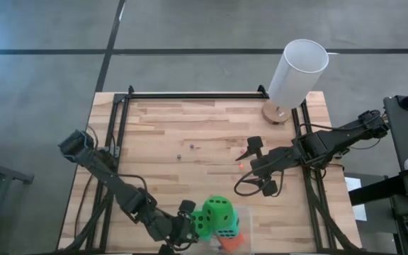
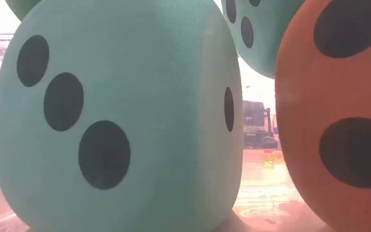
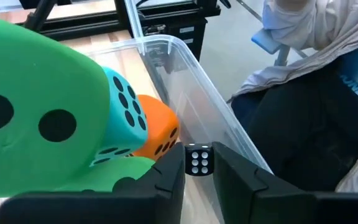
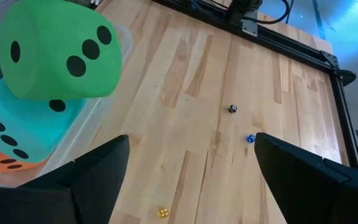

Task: Pick & Place Dice
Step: Put the bottom small black dice into the transparent bin

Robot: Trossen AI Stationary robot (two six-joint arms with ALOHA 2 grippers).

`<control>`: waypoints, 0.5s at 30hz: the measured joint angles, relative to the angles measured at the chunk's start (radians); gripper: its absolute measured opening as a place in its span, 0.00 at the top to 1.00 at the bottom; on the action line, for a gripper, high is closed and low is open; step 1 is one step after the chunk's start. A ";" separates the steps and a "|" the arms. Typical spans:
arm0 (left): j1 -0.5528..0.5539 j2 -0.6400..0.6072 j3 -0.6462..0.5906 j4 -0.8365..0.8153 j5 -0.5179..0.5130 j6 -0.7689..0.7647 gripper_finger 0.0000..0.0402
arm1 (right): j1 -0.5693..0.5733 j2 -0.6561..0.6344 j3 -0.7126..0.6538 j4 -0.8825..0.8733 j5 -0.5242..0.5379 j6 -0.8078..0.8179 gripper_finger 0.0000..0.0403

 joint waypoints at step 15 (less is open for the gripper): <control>0.003 0.000 -0.001 -0.009 0.000 -0.043 0.65 | 0.000 0.000 0.000 0.000 0.000 0.000 0.15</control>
